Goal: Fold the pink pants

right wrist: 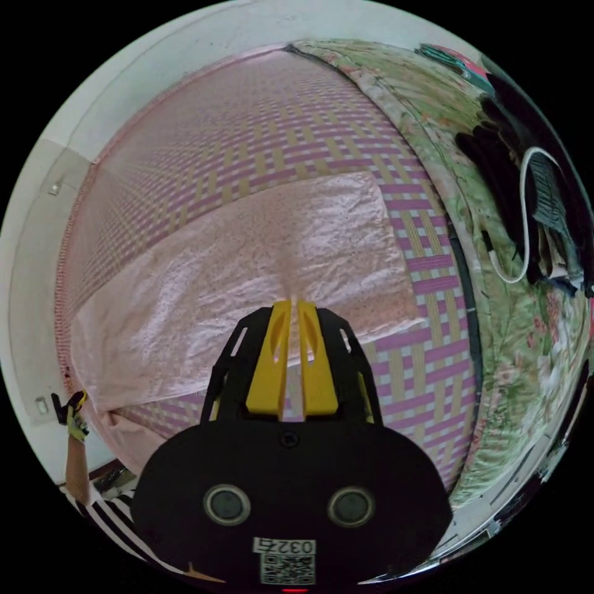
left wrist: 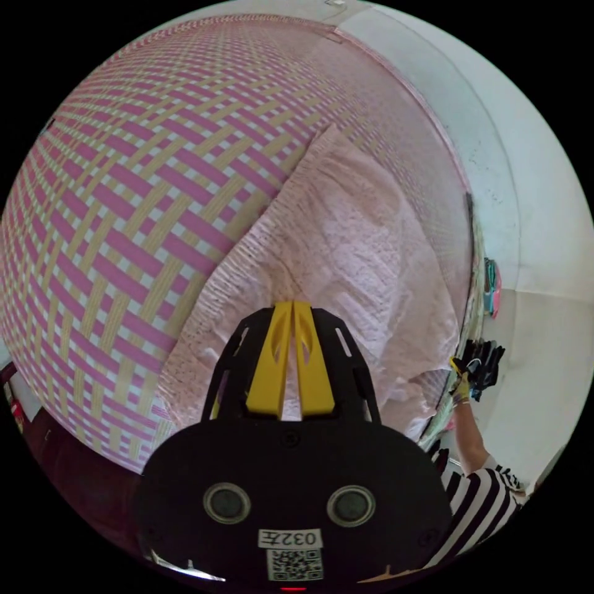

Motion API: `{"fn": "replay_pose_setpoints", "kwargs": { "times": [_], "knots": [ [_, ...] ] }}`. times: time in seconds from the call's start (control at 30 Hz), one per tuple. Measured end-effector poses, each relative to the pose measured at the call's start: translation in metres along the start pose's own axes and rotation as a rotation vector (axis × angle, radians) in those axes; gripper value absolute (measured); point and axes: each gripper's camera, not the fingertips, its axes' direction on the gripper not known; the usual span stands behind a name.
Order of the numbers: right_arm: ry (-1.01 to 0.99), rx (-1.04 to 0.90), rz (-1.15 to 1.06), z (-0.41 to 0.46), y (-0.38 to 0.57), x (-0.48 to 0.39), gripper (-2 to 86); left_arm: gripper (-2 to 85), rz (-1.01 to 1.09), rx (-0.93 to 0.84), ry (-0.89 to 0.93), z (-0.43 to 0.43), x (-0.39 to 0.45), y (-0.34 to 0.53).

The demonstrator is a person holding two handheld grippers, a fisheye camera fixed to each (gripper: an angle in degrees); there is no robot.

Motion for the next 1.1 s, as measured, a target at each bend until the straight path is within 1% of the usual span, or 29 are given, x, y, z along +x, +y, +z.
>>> {"fn": "replay_pose_setpoints", "kwargs": {
  "times": [0.07, 0.13, 0.2, 0.23, 0.27, 0.3, 0.33, 0.37, 0.4, 0.47, 0.5, 0.57, 0.6, 0.67, 0.77, 0.8, 0.83, 0.87, 0.93, 1.03, 1.1],
  "knots": [
    [-0.024, -0.002, 0.037, -0.001, 0.0, 0.021, -0.3, -0.9, -0.031, 0.0, 0.014, -0.01, -0.006, -0.009],
    [-0.032, 0.0, 0.07, -0.003, 0.007, 0.037, -0.4, -0.9, -0.012, -0.008, -0.024, -0.017, -0.003, -0.016],
    [-0.056, 0.009, 0.092, -0.005, 0.017, 0.051, 0.2, -1.0, 0.006, -0.021, -0.045, -0.023, -0.001, -0.023],
    [-0.095, 0.008, 0.119, -0.007, 0.024, 0.061, 2.0, -1.0, -0.005, -0.025, -0.029, -0.027, -0.005, -0.026],
    [-0.14, 0.01, 0.123, -0.01, 0.031, 0.068, 5.1, -1.0, -0.009, -0.027, 0.002, -0.03, -0.009, -0.027],
    [-0.155, 0.022, 0.12, -0.014, 0.035, 0.071, 5.5, -0.9, -0.012, -0.025, 0.016, -0.033, -0.011, -0.026],
    [-0.164, 0.077, 0.123, -0.028, 0.046, 0.078, 6.3, -0.9, -0.004, -0.005, 0.043, -0.042, -0.013, -0.022],
    [-0.19, 0.154, 0.137, -0.047, 0.062, 0.086, 6.4, -0.9, 0.019, 0.042, 0.09, -0.056, -0.016, -0.014],
    [-0.217, 0.191, 0.146, -0.057, 0.071, 0.091, 6.4, -0.9, 0.03, 0.07, 0.124, -0.064, -0.018, -0.008],
    [-0.336, 0.288, 0.199, -0.086, 0.117, 0.117, 6.3, -0.9, 0.021, 0.173, 0.244, -0.094, -0.036, 0.021],
    [-0.351, 0.305, 0.212, -0.092, 0.13, 0.124, 6.2, -0.8, 0.01, 0.195, 0.27, -0.101, -0.044, 0.03],
    [-0.369, 0.342, 0.273, -0.106, 0.189, 0.153, 5.9, 0.6, -0.053, 0.281, 0.362, -0.123, -0.081, 0.071],
    [-0.372, 0.343, 0.291, -0.107, 0.205, 0.161, 5.9, 1.1, -0.078, 0.303, 0.375, -0.128, -0.092, 0.082],
    [-0.381, 0.345, 0.396, -0.108, 0.27, 0.193, 5.7, 2.8, -0.186, 0.369, 0.405, -0.142, -0.137, 0.128],
    [-0.447, 0.348, 0.534, -0.101, 0.346, 0.231, 5.1, 5.3, -0.324, 0.392, 0.403, -0.147, -0.185, 0.176],
    [-0.467, 0.349, 0.555, -0.099, 0.359, 0.237, 5.1, 5.8, -0.343, 0.394, 0.42, -0.146, -0.193, 0.183],
    [-0.507, 0.349, 0.596, -0.095, 0.382, 0.249, 5.0, 6.3, -0.361, 0.398, 0.481, -0.142, -0.205, 0.193],
    [-0.539, 0.351, 0.625, -0.092, 0.4, 0.258, 5.1, 7.0, -0.376, 0.393, 0.539, -0.138, -0.214, 0.197],
    [-0.587, 0.335, 0.643, -0.087, 0.417, 0.268, 5.9, 8.3, -0.376, 0.379, 0.584, -0.135, -0.219, 0.195],
    [-0.635, 0.302, 0.654, -0.08, 0.43, 0.279, 6.7, 9.0, -0.385, 0.365, 0.599, -0.136, -0.219, 0.18],
    [-0.618, 0.272, 0.654, -0.078, 0.431, 0.282, 7.5, 6.6, -0.434, 0.337, 0.601, -0.136, -0.22, 0.171]
  ]
}}
